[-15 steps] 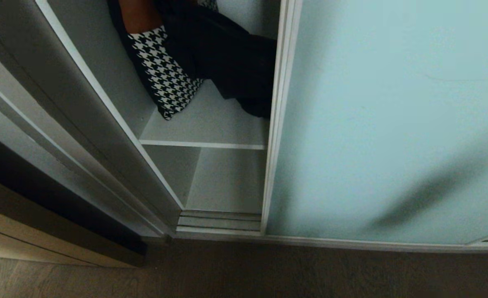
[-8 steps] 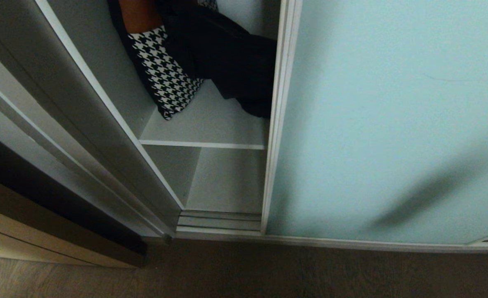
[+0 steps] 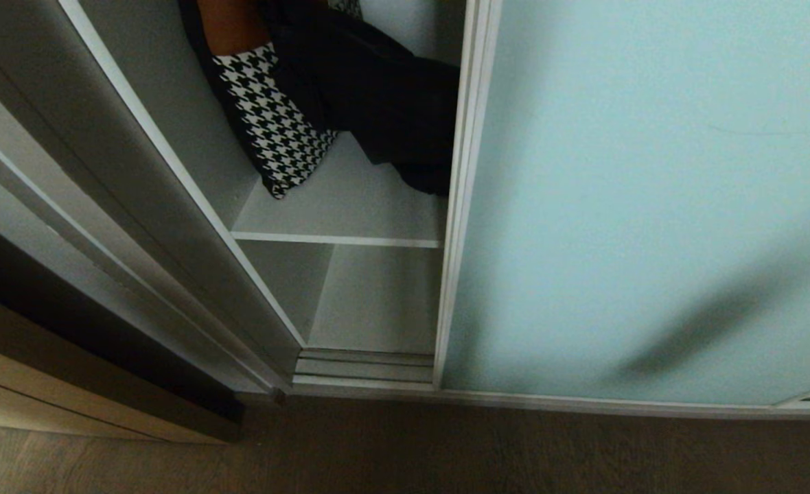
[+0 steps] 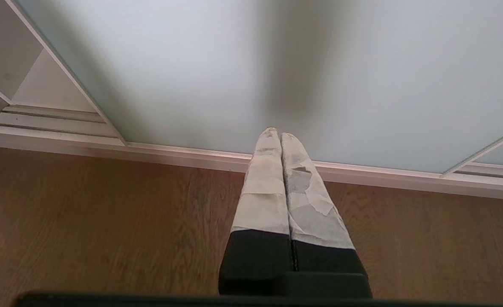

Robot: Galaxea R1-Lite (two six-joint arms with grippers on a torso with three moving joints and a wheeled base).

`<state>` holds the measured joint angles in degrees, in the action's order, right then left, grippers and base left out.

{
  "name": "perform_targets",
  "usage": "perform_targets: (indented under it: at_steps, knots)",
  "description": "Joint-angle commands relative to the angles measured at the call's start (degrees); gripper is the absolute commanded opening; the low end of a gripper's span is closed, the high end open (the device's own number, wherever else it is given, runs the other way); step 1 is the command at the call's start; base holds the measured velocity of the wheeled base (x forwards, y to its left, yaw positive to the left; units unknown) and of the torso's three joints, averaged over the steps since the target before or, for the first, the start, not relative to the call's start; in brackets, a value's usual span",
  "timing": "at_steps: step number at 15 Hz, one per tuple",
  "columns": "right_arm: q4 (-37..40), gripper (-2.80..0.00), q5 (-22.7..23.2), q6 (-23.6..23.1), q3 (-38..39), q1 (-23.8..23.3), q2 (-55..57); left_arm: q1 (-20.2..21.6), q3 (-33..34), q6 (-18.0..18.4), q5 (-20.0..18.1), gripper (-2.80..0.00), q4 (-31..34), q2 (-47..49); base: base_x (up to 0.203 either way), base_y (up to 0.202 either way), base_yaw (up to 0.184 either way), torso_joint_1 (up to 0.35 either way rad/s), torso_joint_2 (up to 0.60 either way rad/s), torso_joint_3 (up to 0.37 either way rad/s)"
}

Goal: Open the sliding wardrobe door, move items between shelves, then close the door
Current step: Close the door

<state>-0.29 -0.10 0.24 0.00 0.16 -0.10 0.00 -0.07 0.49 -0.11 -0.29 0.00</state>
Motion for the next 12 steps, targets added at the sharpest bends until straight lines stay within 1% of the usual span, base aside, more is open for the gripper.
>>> perform_targets:
  at_steps: [1,2,3,4,6,8,10,12]
  knots:
    - [-0.01,-2.80,0.01,0.02,0.00,0.02,0.06,0.00,0.00,1.06,0.29,-2.80,0.23,0.12,0.000,0.000,0.000,0.000,0.00,0.000]
    - [0.03,-2.80,0.01,0.02,0.00,0.02,0.01,0.00,-0.01,2.15,0.23,-2.80,0.10,0.18,0.000,0.000,0.000,0.000,0.00,0.000]
    - [0.03,-2.80,0.01,0.02,0.00,0.02,0.09,0.00,-0.34,2.35,0.31,-2.80,-0.03,0.13,0.000,0.000,0.000,0.000,0.00,0.000]
    - [-0.05,-2.80,0.01,0.02,0.00,0.02,0.01,0.00,-2.78,2.45,0.30,-2.80,0.02,0.27,0.000,0.000,0.000,0.000,0.00,0.000]
    - [-0.01,-2.80,0.01,0.02,0.00,0.02,0.06,0.00,-14.16,2.52,0.08,-2.80,1.71,3.08,0.000,0.000,0.000,0.000,0.00,0.000]
    - [0.03,-2.80,0.01,0.02,0.00,0.02,0.03,-0.25,-27.14,2.38,-0.69,-2.80,3.99,12.67,0.000,0.000,0.000,0.000,0.00,0.000]
    - [0.03,-2.80,0.01,0.02,0.00,0.02,0.01,-0.55,-38.63,1.61,-3.63,-2.80,4.78,25.94,0.000,0.000,0.000,0.000,0.00,0.000]
    - [0.03,-2.80,0.01,0.10,0.00,0.02,0.10,-0.68,-53.00,0.05,-8.30,-2.80,5.21,39.52,0.000,0.000,0.000,0.000,0.00,0.000]
